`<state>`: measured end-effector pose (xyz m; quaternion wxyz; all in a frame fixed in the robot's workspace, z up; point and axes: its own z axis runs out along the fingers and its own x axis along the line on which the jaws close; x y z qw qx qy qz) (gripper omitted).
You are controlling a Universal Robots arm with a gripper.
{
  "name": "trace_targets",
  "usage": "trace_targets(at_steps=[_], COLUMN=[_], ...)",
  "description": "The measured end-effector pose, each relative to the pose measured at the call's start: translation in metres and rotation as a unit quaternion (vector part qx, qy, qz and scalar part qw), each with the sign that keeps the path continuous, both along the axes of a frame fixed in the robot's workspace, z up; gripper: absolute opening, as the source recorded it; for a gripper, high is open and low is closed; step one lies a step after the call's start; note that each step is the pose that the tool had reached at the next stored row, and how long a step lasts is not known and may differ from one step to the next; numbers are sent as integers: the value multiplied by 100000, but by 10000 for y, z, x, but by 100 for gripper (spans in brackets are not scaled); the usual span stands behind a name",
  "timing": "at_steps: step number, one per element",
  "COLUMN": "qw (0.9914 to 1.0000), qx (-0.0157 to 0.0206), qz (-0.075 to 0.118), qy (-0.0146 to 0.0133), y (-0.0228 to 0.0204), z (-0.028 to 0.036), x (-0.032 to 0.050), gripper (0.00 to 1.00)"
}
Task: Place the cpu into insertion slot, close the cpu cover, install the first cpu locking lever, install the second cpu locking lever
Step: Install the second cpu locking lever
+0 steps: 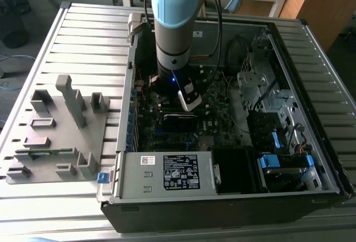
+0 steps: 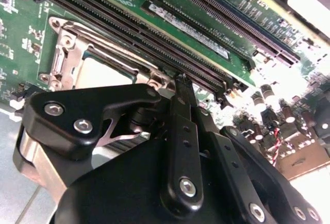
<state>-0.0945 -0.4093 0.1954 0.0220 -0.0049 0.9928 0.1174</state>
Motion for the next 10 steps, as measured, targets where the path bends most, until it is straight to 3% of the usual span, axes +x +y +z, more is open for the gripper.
trace_targets(at_steps=[10], qw=[100000], qx=[-3], qz=[-2], qy=[8], y=[0], z=[307], x=[0], gripper=[11])
